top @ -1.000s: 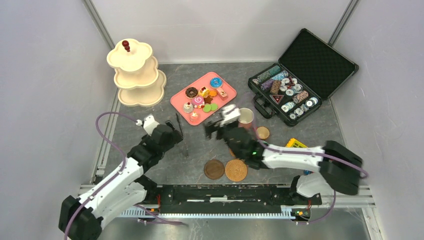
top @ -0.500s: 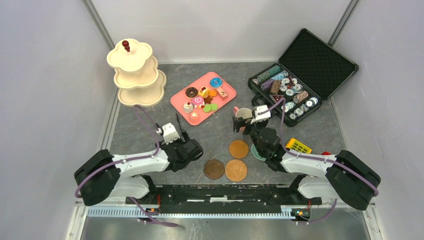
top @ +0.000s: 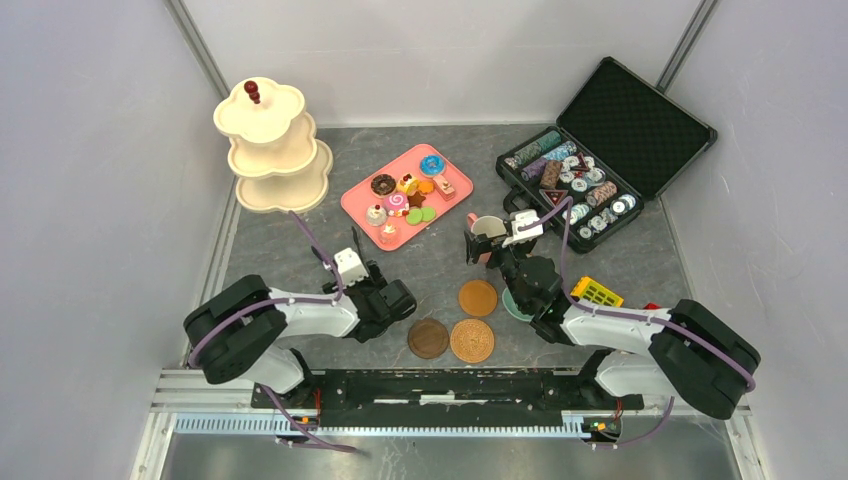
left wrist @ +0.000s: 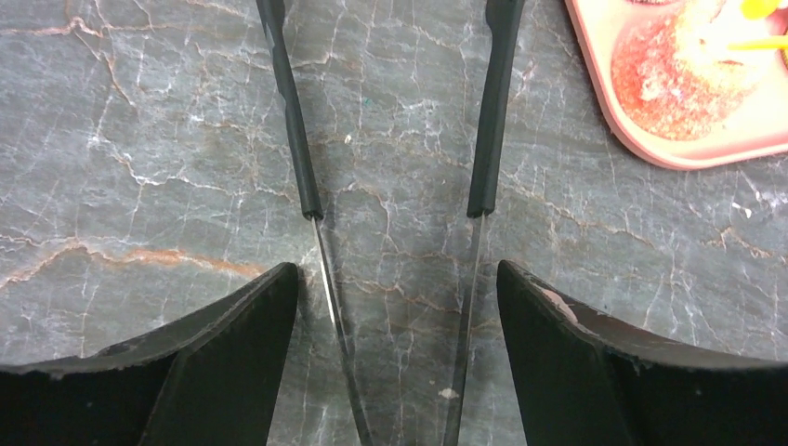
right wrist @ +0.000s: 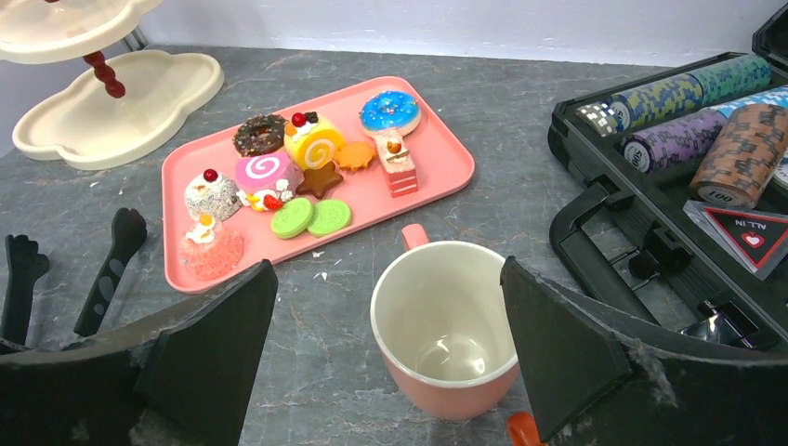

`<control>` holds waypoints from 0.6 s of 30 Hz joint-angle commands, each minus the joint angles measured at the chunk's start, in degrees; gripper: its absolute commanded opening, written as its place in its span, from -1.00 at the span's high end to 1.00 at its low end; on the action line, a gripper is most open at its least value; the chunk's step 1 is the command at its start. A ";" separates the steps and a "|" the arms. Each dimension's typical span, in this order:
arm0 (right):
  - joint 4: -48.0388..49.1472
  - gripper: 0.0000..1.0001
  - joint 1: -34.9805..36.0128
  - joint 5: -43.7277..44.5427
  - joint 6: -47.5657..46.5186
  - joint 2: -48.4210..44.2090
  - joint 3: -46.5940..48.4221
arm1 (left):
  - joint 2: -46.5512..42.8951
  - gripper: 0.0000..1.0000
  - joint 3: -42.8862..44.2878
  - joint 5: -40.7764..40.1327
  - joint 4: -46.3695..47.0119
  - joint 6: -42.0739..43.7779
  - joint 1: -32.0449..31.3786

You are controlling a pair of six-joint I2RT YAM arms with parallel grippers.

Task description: Serve the afternoon tea

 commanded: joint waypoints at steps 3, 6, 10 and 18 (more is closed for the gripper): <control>3.58 -0.96 -0.26 0.65 -0.57 0.90 -0.41 | 4.06 -0.64 1.09 -6.57 5.26 1.03 0.80; 3.79 -0.96 -0.29 0.64 -0.29 1.34 -0.35 | 5.29 -0.60 2.46 -6.55 4.31 1.20 1.40; 3.79 -0.96 -0.32 0.55 -0.24 1.60 -0.27 | 5.65 -0.56 2.58 -6.84 5.11 2.01 1.88; 3.79 -0.96 -0.32 1.18 0.02 1.82 -0.28 | 7.01 -0.43 3.39 -7.09 6.39 4.30 3.32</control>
